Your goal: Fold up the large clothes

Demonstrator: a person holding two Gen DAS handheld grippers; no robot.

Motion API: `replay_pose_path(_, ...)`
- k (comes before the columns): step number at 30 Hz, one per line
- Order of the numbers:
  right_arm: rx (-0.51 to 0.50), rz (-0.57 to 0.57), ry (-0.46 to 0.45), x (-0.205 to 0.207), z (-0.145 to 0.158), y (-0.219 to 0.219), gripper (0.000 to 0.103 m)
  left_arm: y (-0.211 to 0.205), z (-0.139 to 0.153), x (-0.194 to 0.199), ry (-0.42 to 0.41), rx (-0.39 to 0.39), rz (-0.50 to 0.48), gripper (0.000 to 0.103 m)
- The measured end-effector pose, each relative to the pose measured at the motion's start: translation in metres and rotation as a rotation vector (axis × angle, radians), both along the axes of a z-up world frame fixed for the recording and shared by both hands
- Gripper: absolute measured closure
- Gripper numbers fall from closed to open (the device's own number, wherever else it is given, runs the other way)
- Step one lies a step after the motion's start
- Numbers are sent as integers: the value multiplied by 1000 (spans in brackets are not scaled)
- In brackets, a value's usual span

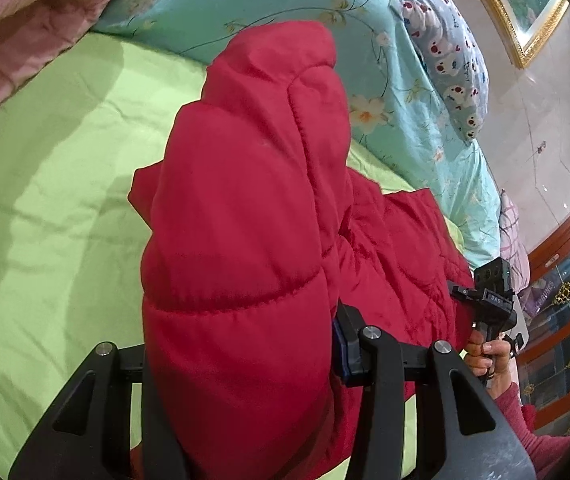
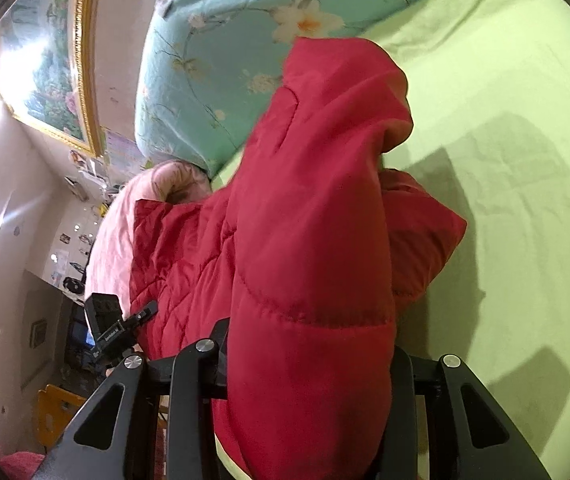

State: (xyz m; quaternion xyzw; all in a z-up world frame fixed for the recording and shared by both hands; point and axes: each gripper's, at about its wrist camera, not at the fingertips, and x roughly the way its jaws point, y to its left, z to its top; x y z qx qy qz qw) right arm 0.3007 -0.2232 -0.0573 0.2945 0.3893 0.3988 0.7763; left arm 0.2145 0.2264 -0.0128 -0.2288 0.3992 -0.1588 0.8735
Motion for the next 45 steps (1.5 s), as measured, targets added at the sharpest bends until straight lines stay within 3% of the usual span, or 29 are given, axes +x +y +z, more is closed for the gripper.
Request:
replay_pose_path(7, -48, -37, 66, 6, -17, -9, 63, 7, -34, 15, 77, 40, 32, 52)
replay_pose_path(14, -76, -82, 99, 9, -36, -9, 52, 11, -56, 17, 84, 63, 52, 28)
replay_pose_path(18, -115, -103, 102, 6, -33, -8, 42, 14, -51, 10, 89, 101, 96, 15)
replay_pose_path(21, -137, -130, 98, -2, -31, -15, 34, 14, -43, 2, 80, 153, 112, 12)
replay_pose_path(30, -245, -208, 38, -32, -6, -22, 34, 31, -23, -31, 59, 226, 147, 11)
replay_pose_path(34, -277, -256, -13, -49, 9, -30, 34, 28, -10, -41, 37, 293, 185, 11)
replay_pose_path(37, -299, -287, -56, -60, 21, -34, 34, 31, 0, -53, -6, 284, 217, 11)
replay_pose_path(40, -315, -286, -119, -72, 34, -24, 34, 27, 10, -61, -52, 273, 231, 11)
replay_pose_path(45, -409, -233, -246, -88, 48, 22, 44, 1, 22, -71, -123, 286, 218, 11)
